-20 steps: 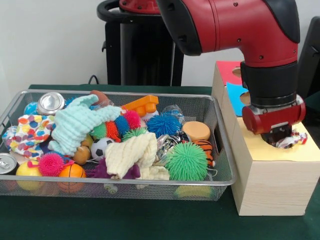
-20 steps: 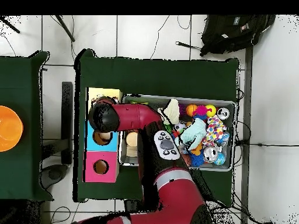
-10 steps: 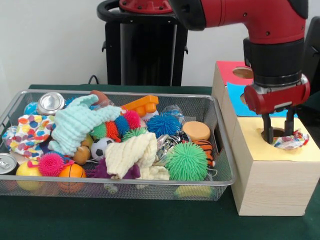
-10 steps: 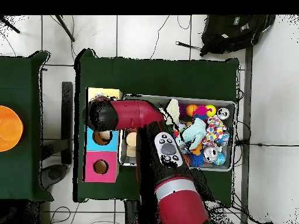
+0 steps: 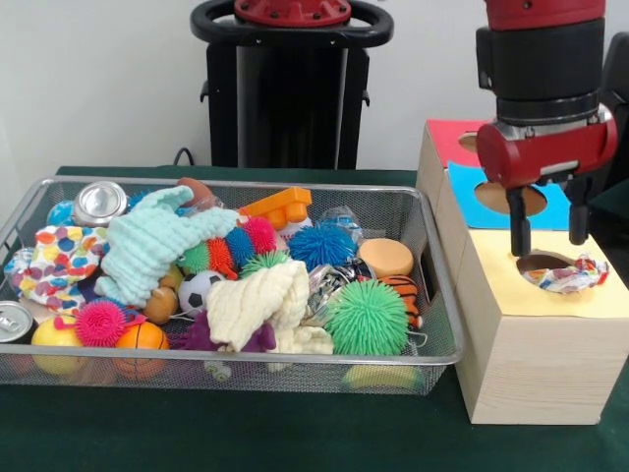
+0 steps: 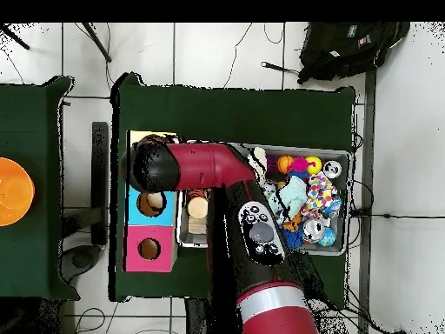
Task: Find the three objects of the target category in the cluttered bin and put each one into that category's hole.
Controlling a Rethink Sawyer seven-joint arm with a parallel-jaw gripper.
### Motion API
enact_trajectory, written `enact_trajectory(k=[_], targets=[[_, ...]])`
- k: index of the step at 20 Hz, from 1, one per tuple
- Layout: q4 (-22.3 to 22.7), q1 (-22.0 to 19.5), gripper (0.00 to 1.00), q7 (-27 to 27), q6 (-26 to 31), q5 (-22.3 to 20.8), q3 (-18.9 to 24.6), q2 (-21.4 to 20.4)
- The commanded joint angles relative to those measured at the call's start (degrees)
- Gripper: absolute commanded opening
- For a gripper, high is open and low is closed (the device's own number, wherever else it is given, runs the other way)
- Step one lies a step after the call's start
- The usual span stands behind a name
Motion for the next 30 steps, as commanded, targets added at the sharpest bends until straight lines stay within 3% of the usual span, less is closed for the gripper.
enact_trajectory(k=[1,7,8,22,30], targets=[[1.9,-2.4,1.0,5.8,6.0,1.7,1.0,-0.8],[2.2,-2.5,1.0,5.2,6.4,1.3,1.1,-2.0],[3.5,-3.2,0.0,6.6,4.3,2.3,1.8,-2.3],[5.2,-2.4,0.0,8.1,4.7,5.3,2.2,-3.5],[3.7,0.0,0.0,10.5,4.7,7.8,1.3,-3.1]])
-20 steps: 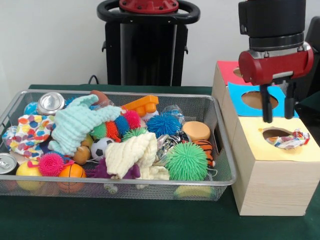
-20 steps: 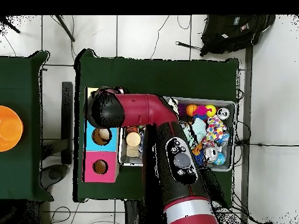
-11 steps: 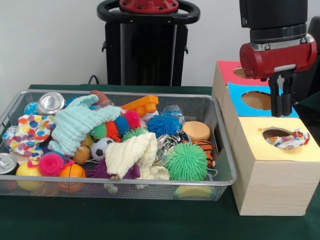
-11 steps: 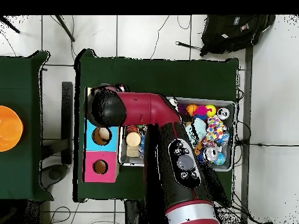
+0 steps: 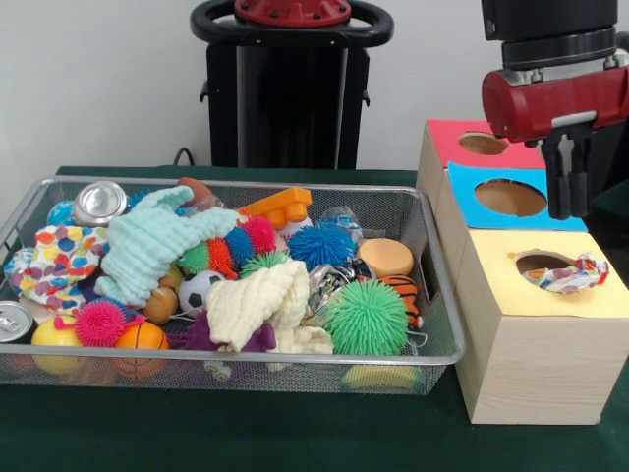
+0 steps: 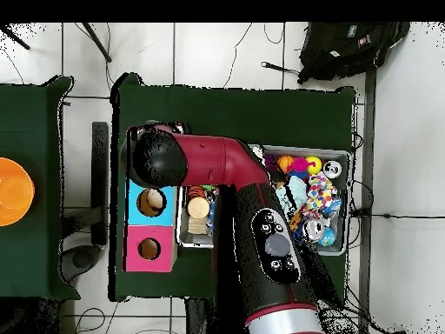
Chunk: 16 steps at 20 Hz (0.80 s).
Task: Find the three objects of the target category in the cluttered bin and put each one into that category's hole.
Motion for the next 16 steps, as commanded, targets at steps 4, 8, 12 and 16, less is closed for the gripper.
enact_trajectory(k=[4,8,12,16], targets=[[1.7,2.4,0.0,11.4,4.1,3.6,0.4,2.2],[-1.0,4.0,0.0,12.2,3.4,3.9,-1.1,3.9],[-3.0,5.2,0.0,12.1,3.7,3.8,-2.5,5.3],[-5.1,5.0,0.0,10.7,3.8,3.5,-3.1,6.7]])
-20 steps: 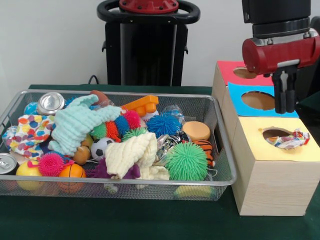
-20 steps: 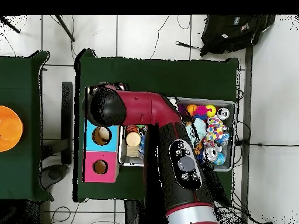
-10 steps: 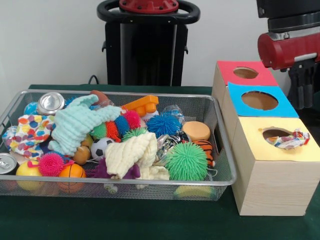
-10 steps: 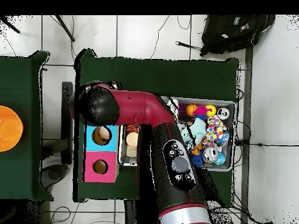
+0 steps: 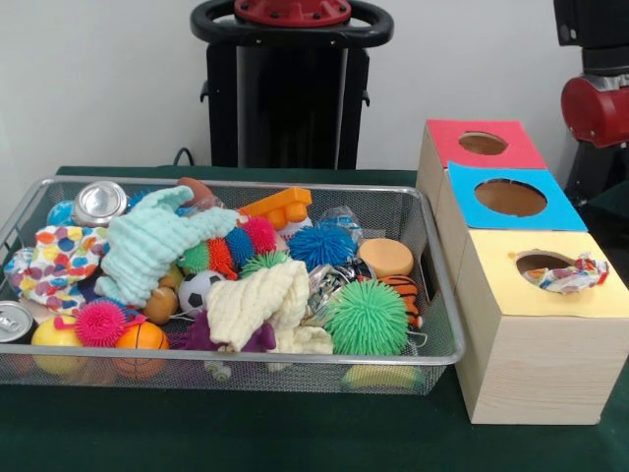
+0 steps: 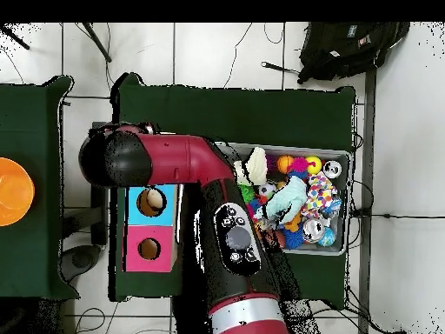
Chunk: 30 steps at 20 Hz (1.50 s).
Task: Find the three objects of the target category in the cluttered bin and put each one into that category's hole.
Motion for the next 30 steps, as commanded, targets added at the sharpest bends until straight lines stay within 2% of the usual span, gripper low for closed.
enact_trajectory(k=[1,15,30], targets=[[-3.3,-0.7,0.0,10.1,4.0,1.0,-2.3,5.0],[-7.5,-4.5,0.0,4.2,9.0,-0.1,-0.6,6.5],[-10.0,-3.8,0.0,3.4,10.0,-3.0,-1.9,7.6]])
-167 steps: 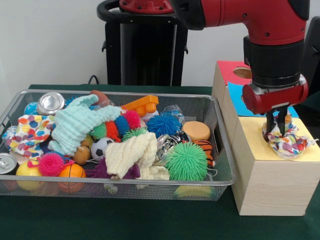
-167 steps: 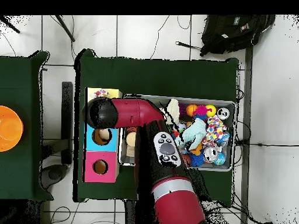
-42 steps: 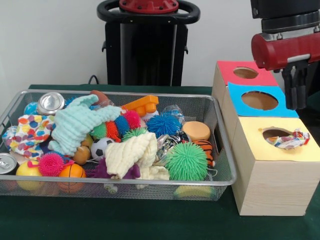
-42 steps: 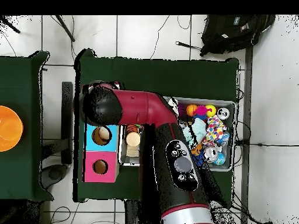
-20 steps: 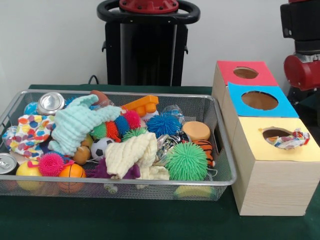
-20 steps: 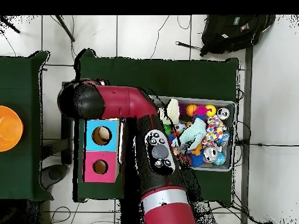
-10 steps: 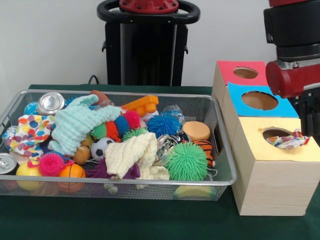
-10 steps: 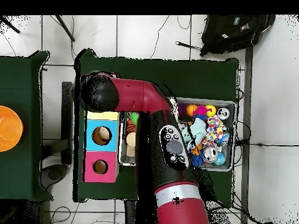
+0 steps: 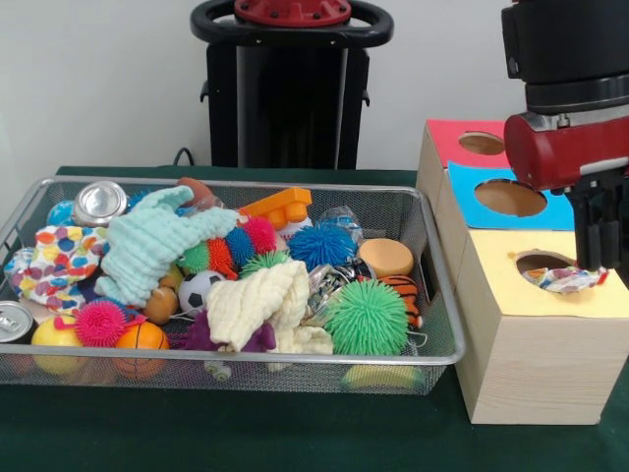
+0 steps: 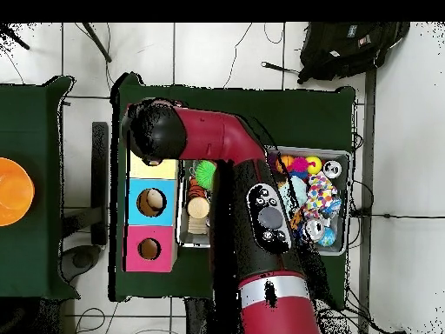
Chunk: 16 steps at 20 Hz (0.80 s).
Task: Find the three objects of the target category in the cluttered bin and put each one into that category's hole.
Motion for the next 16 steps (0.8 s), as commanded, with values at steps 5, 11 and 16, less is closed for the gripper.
enact_trajectory(k=[5,11,16], targets=[[1.2,0.2,0.0,4.9,4.8,-2.3,-0.6,2.1],[2.1,0.0,0.0,4.1,4.4,-2.8,-0.1,2.1],[3.8,-2.9,0.0,1.7,3.0,-2.0,2.9,2.8]])
